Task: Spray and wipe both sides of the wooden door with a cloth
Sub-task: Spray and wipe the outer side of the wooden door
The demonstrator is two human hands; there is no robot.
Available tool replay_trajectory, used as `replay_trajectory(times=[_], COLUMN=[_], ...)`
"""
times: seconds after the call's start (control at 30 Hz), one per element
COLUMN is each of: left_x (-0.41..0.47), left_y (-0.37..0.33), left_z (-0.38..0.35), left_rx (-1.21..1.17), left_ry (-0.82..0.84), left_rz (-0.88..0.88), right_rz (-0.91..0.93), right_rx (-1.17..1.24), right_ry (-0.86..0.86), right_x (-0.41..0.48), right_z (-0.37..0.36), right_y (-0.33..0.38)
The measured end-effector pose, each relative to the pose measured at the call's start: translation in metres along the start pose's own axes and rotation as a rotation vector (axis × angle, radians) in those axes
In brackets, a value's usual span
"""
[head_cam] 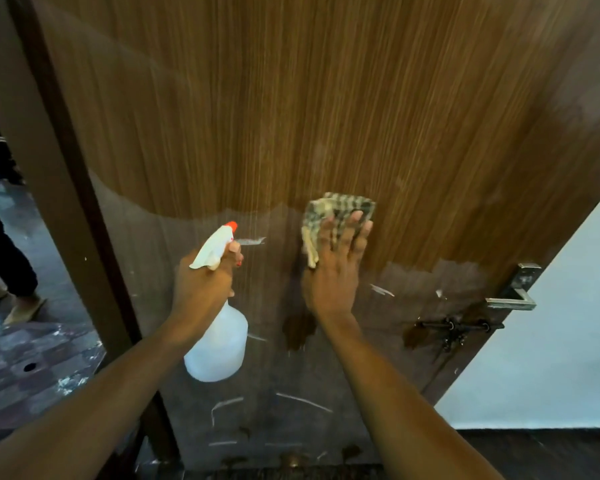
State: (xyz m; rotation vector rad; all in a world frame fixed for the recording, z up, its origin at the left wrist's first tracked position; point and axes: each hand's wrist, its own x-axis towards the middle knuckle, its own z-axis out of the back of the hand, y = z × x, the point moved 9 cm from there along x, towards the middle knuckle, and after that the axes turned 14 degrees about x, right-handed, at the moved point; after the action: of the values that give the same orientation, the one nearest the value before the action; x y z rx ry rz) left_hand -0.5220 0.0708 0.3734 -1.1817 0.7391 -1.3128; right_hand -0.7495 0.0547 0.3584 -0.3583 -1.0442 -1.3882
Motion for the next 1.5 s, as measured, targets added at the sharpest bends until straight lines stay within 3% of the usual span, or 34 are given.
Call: replay_trajectory(times=[0.1,0.17,0.27,0.4,0.57,0.67,0.73,0.83,0.9,0.97,1.13,1.23,1.3,1.37,1.43,1.5], left_x=[0.001,-0.001,-0.007,-0.009,-0.003,0.006,0.012,0.019,0.026,0.033,0.048,0.055,0.058,0.061,0.065,0.067], left_y=[-0.002,0.001,0.010,0.026,0.044,0.054,0.064,0.080,0.090,0.100,0.110,0.115,0.114,0.115,0.117,0.119], left_z=[0.011,0.017,0.029,0.046,0.063,0.073,0.080,0.089,0.097,0.105,0.122,0.136,0.144,0.151,0.158,0.163], left_rx=[-0.022,-0.019,0.000,0.014,-0.019,-0.010,-0.009,-0.013,-0.023,-0.048,-0.087,-0.096,-0.120,-0.143,-0.123,-0.095], left_ry=[-0.045,-0.060,-0.082,-0.101,-0.095,-0.074,-0.059,-0.050,-0.045,-0.042,-0.004,-0.016,-0.008,0.011,0.006,0.006], left_rz=[0.001,0.011,0.022,0.034,-0.001,-0.038,-0.052,-0.055,-0.065,-0.078,-0.133,-0.129,-0.140,-0.130,-0.135,-0.158], right_rz=[0.236,0.261,0.096,-0.109,0.203,0.292,0.262,0.039,-0.098,-0.111,0.298,0.492,0.417,0.226,0.084,0.093], right_rx=[-0.009,-0.026,-0.053,0.024,0.004,-0.020,-0.070,-0.086,-0.017,0.031,-0.082,-0.189,-0.213,-0.156,-0.046,0.010], right_ry=[0.117,0.134,0.097,-0.047,-0.004,0.061,0.059,-0.132,-0.263,-0.317,-0.164,-0.044,-0.078,-0.193,-0.288,-0.306], right_x=[-0.027,-0.044,-0.047,-0.012,-0.017,-0.057,-0.075,-0.062,-0.039,-0.017,-0.028,-0.068,-0.072,-0.049,-0.016,0.009], right_z=[-0.024,-0.028,-0.019,-0.013,-0.062,-0.092,-0.098,-0.081,-0.070,-0.071,-0.129,-0.153,-0.142,-0.123,-0.113,-0.118], right_y=[0.020,0.000,-0.025,0.015,0.093,0.084,0.063,0.049,0.067,0.101,0.179,0.162,0.144,0.150,0.183,0.226])
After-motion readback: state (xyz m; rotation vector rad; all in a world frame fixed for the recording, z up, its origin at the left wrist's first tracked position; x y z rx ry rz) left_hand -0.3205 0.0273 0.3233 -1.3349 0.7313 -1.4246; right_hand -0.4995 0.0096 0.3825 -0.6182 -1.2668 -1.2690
